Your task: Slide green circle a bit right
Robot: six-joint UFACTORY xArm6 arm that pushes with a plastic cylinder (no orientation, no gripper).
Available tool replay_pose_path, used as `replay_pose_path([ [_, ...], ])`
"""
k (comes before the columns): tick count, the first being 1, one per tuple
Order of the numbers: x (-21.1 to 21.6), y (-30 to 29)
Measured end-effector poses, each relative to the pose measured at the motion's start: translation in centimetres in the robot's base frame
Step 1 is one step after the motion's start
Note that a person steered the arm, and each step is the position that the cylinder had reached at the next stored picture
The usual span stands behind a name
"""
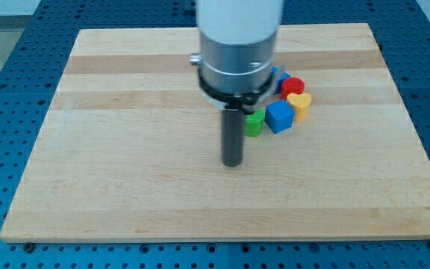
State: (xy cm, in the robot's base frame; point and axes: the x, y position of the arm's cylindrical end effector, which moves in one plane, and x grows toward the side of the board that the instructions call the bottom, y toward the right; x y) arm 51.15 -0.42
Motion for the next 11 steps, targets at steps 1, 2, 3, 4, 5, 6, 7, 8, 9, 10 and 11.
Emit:
replay_pose_path([
  [1, -1.6, -1.9],
  [2, -4.2, -2.1],
  [3, -5.5, -2.1],
  [4, -5.5, -1.5],
  [5, -5.5, -0.6],
  [6, -5.6, 0.3],
  [7, -5.6, 1.1],
  [8, -5.6, 1.6],
  [9, -5.6, 1.7],
  [10, -5.7, 1.7],
  [11, -5.7, 1.0],
])
